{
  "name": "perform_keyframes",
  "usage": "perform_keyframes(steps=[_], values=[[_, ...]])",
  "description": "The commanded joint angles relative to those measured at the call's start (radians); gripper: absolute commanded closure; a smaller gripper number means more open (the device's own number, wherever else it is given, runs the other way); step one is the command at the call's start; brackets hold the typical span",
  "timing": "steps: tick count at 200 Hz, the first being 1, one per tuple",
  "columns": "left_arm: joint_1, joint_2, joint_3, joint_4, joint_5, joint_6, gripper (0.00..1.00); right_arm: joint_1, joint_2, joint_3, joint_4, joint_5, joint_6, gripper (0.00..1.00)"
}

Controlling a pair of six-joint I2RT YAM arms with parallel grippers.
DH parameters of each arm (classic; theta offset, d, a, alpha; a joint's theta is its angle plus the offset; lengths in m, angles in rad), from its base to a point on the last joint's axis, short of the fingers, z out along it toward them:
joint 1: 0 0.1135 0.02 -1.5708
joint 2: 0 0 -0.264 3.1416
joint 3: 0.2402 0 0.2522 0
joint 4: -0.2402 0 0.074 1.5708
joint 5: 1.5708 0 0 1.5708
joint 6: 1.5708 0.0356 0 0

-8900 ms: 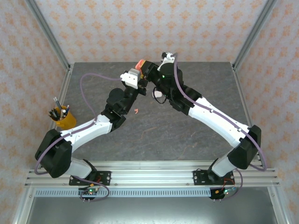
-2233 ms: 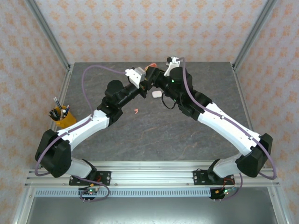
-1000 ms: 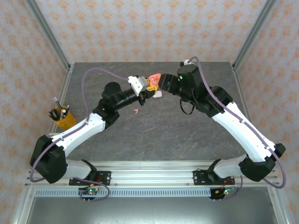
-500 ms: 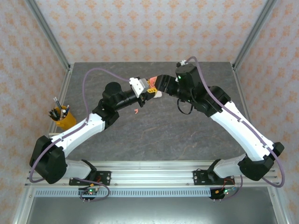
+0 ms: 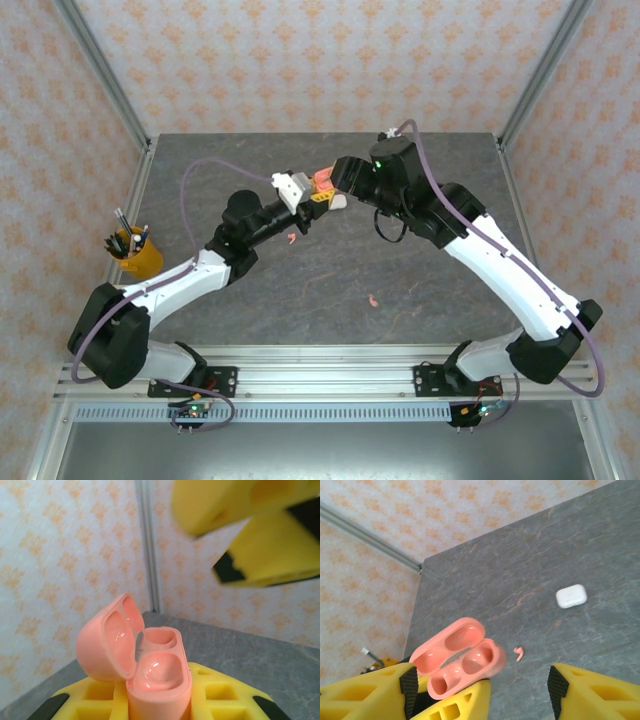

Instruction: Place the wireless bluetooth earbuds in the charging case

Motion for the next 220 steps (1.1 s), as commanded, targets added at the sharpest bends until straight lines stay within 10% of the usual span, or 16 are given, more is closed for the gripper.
perform_keyframes(steps=[1, 121, 220], values=[[0.011, -0.012, -0.033, 0.091, -0.126, -0.031, 1.0, -0.056, -0.038, -0.07, -0.034, 0.118, 0.06, 0.29], [0.015, -0.116, -0.107, 0.061, -0.201, -0.04, 1.0, -0.183, -0.114, -0.578, -0.297, 0.055, 0.385, 0.34], [0.015, -0.086, -0.109, 0.087, -0.19, -0.059, 1.0, 0.056, -0.223, -0.867, -0.34, -0.074, 0.56, 0.47]])
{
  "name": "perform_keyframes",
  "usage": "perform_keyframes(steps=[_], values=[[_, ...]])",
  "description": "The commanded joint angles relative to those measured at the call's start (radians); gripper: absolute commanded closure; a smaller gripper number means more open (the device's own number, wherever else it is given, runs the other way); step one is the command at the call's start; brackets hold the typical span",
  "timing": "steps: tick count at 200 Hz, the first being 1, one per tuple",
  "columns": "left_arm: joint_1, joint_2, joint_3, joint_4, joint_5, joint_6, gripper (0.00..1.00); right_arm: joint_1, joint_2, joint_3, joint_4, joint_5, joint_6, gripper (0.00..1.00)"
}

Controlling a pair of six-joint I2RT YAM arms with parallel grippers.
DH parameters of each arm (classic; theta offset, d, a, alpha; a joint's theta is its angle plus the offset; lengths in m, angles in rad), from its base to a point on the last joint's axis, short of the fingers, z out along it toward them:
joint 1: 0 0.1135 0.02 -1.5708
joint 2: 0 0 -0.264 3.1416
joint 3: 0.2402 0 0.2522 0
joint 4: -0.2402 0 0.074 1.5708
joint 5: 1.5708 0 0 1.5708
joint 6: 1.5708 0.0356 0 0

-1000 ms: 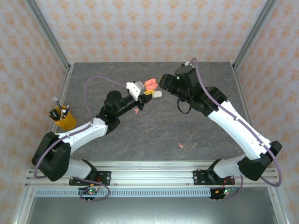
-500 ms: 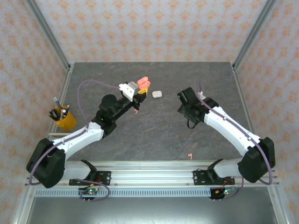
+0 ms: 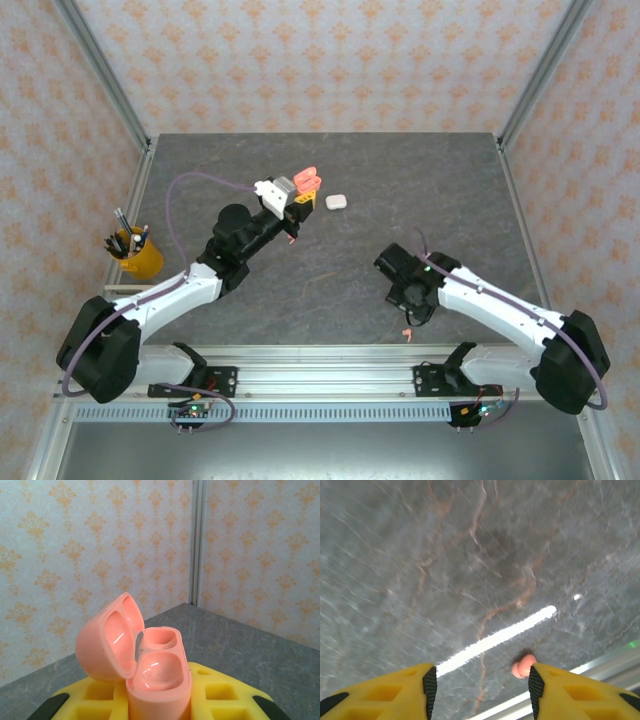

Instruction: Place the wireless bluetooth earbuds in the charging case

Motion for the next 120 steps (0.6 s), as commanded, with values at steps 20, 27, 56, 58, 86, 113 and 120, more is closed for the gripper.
perform_keyframes(steps=[20, 27, 56, 58, 86, 113, 120], values=[[0.007, -0.006, 0.005, 0.052, -0.011, -0.007, 1.0, 0.051, -0.045, -0.08, -0.055, -0.009, 0.093, 0.47], [0.008, -0.006, 0.005, 0.05, -0.009, -0.006, 1.0, 0.051, -0.055, -0.103, -0.048, -0.013, 0.095, 0.47], [0.008, -0.009, 0.003, 0.048, -0.008, -0.007, 1.0, 0.054, -0.061, -0.171, 0.021, -0.058, 0.093, 0.48], [0.008, -0.009, 0.003, 0.049, -0.008, -0.008, 1.0, 0.054, -0.059, -0.173, 0.025, -0.058, 0.093, 0.48], [0.007, -0.012, 0.003, 0.049, -0.008, -0.008, 1.0, 0.055, -0.041, -0.197, 0.07, -0.055, 0.077, 0.51], [0.007, -0.012, 0.006, 0.042, -0.008, -0.004, 1.0, 0.056, -0.037, -0.22, 0.105, -0.054, 0.07, 0.52], [0.008, -0.01, 0.006, 0.041, -0.009, -0.003, 1.0, 0.055, -0.036, -0.225, 0.116, -0.055, 0.068, 0.52]])
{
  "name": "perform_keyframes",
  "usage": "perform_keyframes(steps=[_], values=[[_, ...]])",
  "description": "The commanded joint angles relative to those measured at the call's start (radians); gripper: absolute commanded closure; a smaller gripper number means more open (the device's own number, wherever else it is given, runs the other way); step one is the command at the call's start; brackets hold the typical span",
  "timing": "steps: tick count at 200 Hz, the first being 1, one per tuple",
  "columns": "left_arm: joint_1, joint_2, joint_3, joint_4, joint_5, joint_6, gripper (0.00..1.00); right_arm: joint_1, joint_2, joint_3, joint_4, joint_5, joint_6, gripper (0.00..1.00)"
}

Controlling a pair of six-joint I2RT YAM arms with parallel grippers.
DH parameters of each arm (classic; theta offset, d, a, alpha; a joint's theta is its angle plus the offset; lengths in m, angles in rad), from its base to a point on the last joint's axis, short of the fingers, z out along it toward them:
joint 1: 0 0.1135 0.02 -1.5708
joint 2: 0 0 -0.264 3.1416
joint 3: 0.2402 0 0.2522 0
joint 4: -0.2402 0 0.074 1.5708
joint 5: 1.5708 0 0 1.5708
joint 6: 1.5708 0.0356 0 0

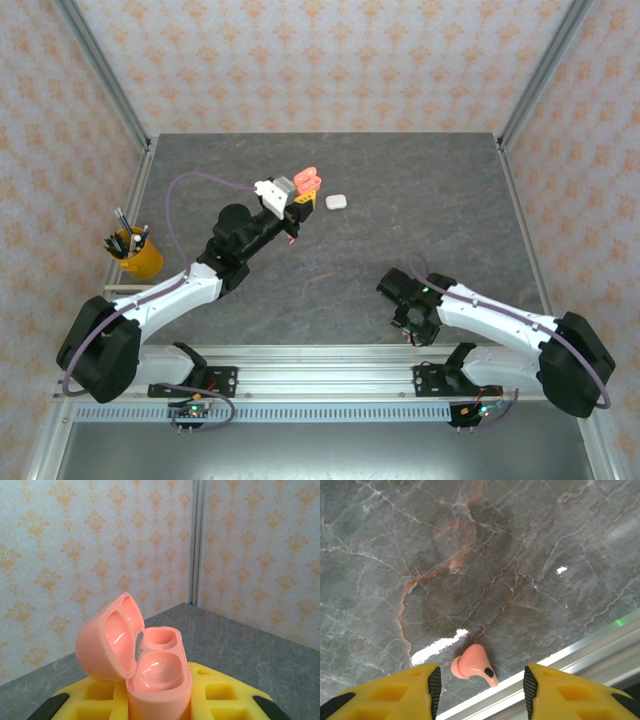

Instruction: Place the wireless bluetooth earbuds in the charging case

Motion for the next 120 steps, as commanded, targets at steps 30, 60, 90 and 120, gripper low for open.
perform_keyframes(steps=[30, 60, 90, 120], values=[[0.006, -0.007, 0.009, 0.039, -0.009, 0.0, 1.0, 0.006, 0.014, -0.049, 0.081, -0.01, -0.005, 0.53], [0.007, -0.006, 0.015, 0.033, -0.01, 0.002, 1.0, 0.006, 0.057, -0.053, 0.11, -0.034, -0.023, 0.53], [0.007, -0.006, 0.021, 0.024, -0.012, 0.009, 1.0, 0.006, 0.121, -0.043, 0.148, -0.043, -0.045, 0.56], [0.009, -0.01, 0.023, 0.013, -0.014, 0.013, 1.0, 0.006, 0.176, -0.005, 0.191, -0.042, -0.063, 0.67]])
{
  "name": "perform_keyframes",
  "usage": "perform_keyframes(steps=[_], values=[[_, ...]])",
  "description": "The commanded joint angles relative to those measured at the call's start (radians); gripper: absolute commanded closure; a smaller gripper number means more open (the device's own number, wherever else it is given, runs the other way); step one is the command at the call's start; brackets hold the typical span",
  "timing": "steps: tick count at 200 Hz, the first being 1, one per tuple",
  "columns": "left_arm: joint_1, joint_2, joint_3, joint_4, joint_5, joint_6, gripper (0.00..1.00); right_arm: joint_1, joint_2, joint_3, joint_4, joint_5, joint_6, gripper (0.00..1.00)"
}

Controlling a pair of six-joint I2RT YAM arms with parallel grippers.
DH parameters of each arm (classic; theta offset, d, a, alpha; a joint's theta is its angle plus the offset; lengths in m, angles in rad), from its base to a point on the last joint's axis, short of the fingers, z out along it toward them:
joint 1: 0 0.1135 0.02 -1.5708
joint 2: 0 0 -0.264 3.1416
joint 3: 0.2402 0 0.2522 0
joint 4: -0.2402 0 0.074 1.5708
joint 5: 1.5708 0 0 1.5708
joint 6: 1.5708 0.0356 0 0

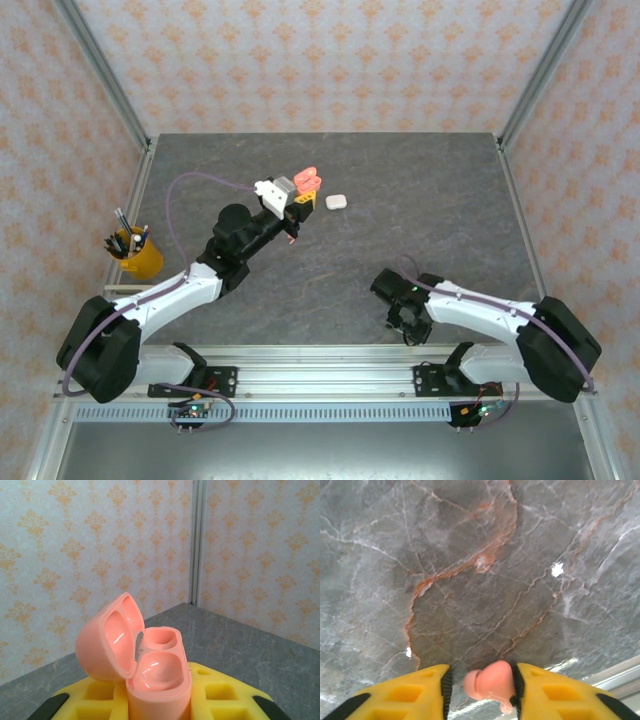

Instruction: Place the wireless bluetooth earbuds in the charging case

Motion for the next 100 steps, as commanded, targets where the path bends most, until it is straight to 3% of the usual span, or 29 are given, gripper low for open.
perform_keyframes(steps=[1, 36, 100], values=[[0.008, -0.011, 0.023, 0.015, -0.015, 0.012, 1.0, 0.006, 0.055, 0.015, 0.075, 0.002, -0.026, 0.68], [0.008, -0.018, 0.023, 0.005, -0.018, 0.017, 1.0, 0.006, 0.155, 0.118, 0.128, 0.033, -0.064, 0.74], [0.023, -0.052, 0.013, -0.029, -0.033, 0.035, 1.0, 0.005, 0.362, 0.378, 0.125, 0.103, -0.168, 0.75]])
